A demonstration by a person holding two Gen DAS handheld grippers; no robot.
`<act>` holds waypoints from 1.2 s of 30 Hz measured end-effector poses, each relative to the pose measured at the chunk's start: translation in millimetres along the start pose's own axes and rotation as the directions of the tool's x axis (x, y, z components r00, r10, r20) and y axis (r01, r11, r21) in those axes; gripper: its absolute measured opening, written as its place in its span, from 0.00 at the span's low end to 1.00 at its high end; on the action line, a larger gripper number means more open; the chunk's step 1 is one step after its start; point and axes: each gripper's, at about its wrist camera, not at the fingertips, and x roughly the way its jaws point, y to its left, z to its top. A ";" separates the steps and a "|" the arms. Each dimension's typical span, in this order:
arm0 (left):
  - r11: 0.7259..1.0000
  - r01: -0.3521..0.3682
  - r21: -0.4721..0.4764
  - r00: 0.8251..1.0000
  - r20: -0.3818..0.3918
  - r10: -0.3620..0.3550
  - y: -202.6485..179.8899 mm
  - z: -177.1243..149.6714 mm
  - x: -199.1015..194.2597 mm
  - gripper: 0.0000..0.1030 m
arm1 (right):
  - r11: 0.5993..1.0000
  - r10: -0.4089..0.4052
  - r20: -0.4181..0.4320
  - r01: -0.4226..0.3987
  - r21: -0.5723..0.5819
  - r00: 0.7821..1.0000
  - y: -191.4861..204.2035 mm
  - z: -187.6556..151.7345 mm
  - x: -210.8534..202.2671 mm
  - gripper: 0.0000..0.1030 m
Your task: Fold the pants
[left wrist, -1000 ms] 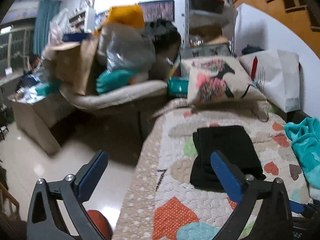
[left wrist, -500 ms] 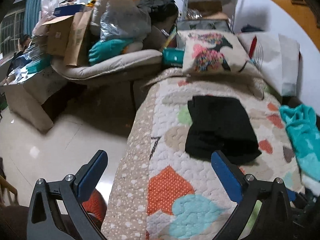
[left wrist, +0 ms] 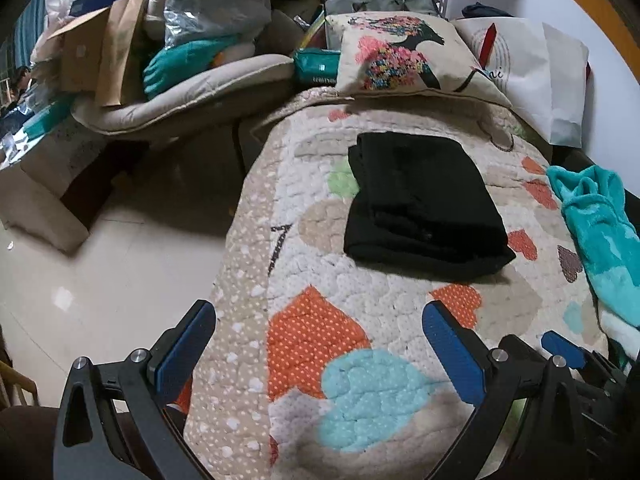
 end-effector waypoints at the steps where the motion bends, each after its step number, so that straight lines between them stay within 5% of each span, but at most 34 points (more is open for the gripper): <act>1: 1.000 0.002 0.001 1.000 -0.002 -0.002 -0.4 -0.6 0.3 1.00 | 1.000 0.000 0.001 0.000 -0.001 1.000 -0.1 0.1 0.1 0.83; 36: 0.999 0.051 -0.005 0.996 -0.077 -0.051 -2.6 -5.4 12.4 1.00 | 0.999 -0.022 0.023 0.023 -0.035 0.999 4.1 0.4 -5.2 0.85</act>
